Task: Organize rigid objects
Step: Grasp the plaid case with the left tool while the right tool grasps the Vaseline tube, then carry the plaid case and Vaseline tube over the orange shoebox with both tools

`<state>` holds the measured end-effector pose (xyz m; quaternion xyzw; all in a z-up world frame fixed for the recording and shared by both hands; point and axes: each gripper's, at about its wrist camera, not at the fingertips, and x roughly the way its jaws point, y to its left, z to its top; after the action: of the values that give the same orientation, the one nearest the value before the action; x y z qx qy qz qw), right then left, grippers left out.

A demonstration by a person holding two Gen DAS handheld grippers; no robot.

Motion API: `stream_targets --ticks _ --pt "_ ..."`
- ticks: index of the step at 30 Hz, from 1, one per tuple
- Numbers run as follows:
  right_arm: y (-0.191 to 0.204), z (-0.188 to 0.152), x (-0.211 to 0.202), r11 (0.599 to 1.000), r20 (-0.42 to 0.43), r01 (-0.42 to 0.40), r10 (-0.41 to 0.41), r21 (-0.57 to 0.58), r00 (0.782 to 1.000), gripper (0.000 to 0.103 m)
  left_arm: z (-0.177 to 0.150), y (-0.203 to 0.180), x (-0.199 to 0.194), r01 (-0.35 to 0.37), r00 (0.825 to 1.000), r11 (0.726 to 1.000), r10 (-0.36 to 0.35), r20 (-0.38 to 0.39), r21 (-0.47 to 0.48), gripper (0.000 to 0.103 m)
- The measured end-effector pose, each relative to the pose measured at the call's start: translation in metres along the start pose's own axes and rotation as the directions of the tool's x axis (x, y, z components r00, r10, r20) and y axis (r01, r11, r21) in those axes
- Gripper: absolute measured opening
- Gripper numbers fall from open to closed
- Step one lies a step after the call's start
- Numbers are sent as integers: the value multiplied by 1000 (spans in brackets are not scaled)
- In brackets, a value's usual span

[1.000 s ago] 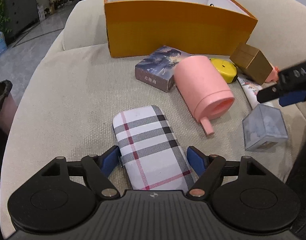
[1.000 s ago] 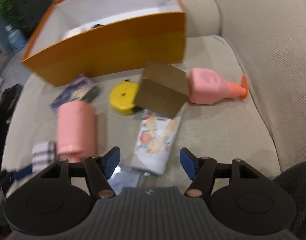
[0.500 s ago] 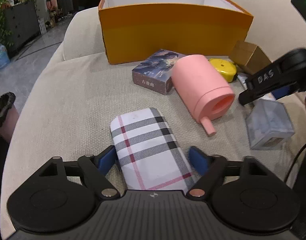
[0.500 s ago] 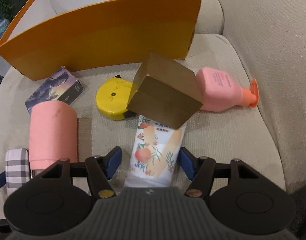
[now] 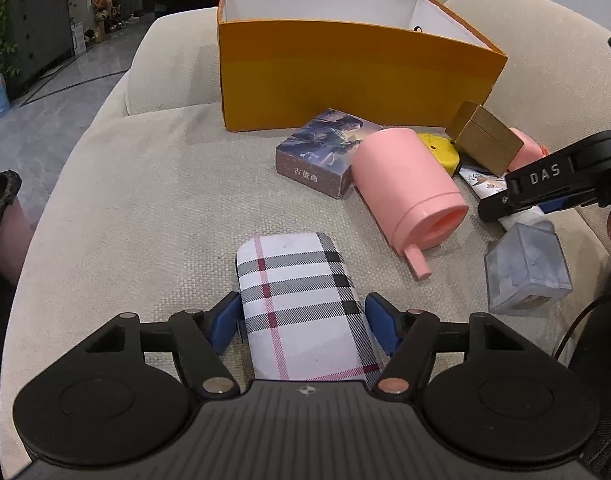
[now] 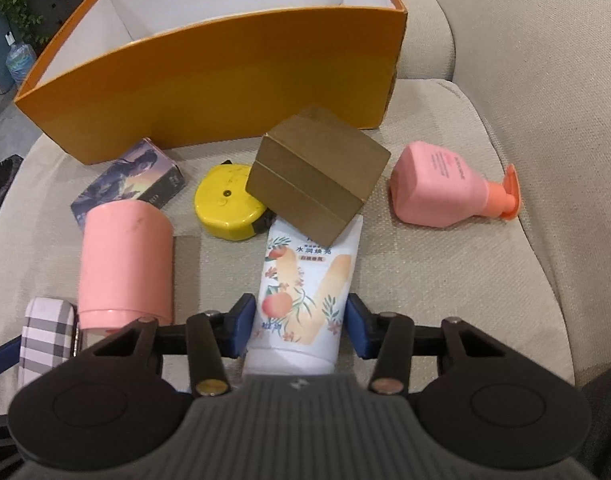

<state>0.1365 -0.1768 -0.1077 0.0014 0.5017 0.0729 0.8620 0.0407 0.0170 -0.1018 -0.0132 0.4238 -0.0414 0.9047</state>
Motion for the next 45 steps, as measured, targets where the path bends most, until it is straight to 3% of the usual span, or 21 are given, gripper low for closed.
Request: stream_targets --ticks 28,45 --pt "-14 2 -70 990 80 -132 127 51 989 45 29 7 -31 46 995 999 -45 86 -14 75" --pt "-15 21 -86 993 141 -119 115 21 983 45 87 -16 -43 88 981 993 -99 166 74 75"
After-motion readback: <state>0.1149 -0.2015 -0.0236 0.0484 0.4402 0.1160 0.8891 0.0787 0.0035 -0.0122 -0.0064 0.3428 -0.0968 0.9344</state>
